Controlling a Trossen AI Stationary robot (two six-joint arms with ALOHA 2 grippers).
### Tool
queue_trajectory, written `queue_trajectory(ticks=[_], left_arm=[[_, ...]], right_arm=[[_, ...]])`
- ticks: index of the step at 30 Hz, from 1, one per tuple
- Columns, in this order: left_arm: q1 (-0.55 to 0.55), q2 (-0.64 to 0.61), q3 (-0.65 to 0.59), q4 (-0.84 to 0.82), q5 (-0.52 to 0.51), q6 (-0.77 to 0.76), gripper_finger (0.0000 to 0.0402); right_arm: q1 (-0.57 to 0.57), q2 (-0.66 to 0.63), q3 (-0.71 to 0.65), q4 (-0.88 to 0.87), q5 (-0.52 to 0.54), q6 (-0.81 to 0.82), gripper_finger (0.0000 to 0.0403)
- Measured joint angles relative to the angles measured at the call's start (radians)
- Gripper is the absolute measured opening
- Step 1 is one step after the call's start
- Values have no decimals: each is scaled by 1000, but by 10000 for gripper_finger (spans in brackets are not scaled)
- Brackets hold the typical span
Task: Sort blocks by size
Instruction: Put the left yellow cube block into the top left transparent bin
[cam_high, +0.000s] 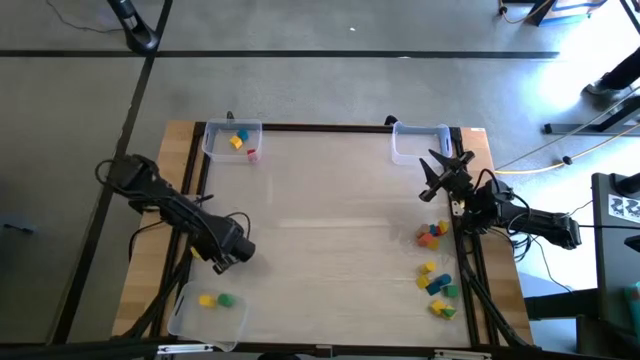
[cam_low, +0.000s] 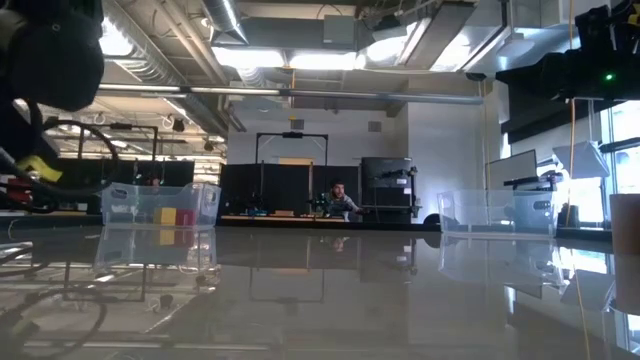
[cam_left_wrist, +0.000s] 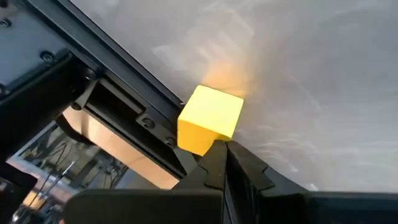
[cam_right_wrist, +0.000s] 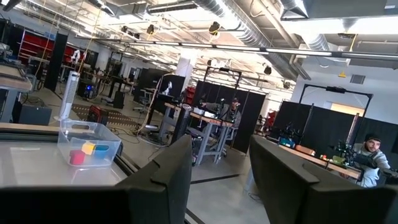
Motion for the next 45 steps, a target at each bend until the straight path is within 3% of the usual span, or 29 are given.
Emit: queue_trajectory(ticks=[6, 18, 22, 27, 30, 35, 40, 45], left_arm=[[6, 35, 10, 4, 2, 61, 0], [153, -47, 136, 20, -294, 228, 0], [189, -90, 186, -10, -316, 300, 0], [196, -180, 195, -55, -310, 197, 5], [209, -229, 194, -80, -308, 82, 36], [234, -288, 145, -56, -292, -177, 120], [233, -287, 78, 25, -274, -207, 189], [239, -286, 0, 94, -273, -215, 221]], right_arm=[[0, 0, 0, 0, 0, 0, 161], [0, 0, 0, 1, -1, 0, 161], [0, 0, 0, 1, -1, 0, 161], [0, 0, 0, -2, 0, 0, 161], [0, 0, 0, -21, 0, 0, 161], [0, 0, 0, -51, -1, 23, 161], [0, 0, 0, -59, -1, 24, 161], [0, 0, 0, -60, -1, 24, 161]])
